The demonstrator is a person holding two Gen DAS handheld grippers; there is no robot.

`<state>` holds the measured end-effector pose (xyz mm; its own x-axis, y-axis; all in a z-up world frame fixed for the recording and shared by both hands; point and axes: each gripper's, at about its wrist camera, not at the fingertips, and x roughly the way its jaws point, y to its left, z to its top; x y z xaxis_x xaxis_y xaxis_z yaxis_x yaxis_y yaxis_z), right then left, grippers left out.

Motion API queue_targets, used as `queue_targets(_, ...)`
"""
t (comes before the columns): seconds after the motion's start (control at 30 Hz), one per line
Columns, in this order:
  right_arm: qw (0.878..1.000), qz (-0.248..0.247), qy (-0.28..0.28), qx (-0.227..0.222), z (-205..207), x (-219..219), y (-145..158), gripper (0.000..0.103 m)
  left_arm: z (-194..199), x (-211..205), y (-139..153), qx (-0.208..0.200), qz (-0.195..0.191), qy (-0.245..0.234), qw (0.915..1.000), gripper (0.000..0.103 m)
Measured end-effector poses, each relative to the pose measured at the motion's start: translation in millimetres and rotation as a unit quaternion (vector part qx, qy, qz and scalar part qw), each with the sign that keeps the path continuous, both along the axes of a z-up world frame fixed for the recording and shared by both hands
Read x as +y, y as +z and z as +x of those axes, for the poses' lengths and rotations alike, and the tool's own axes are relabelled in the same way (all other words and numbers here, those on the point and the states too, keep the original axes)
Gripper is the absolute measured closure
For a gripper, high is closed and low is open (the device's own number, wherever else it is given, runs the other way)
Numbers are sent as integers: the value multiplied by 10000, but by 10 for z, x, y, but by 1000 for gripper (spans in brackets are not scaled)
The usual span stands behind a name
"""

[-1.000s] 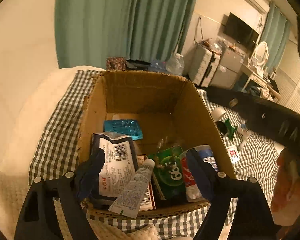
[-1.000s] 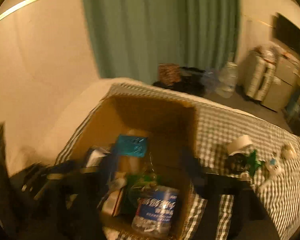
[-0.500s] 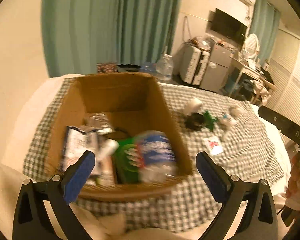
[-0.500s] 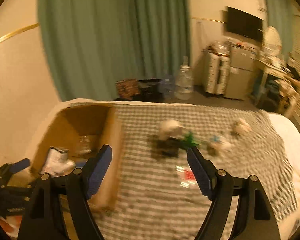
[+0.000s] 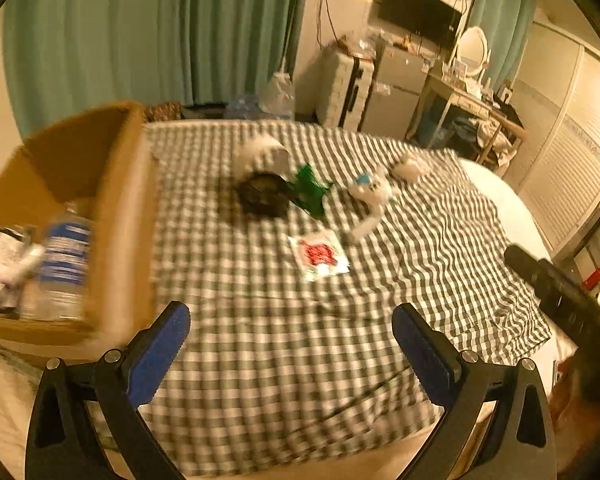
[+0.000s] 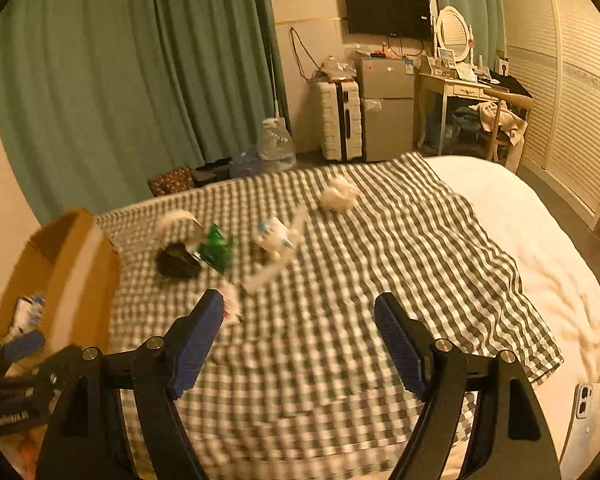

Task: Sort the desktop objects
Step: 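Move both open tools back toward the items on the cloth, then grasp the white toy figure with the right tool while the left grasps the red-print sachet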

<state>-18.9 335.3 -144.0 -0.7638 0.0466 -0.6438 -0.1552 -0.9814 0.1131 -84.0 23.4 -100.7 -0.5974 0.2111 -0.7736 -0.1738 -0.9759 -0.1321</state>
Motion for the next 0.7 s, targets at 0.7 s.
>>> queue_targets(0.7,9987,223,455,83,-1062,288,-926,25,-1019,657,-1375,-128,-353,660,9971,1)
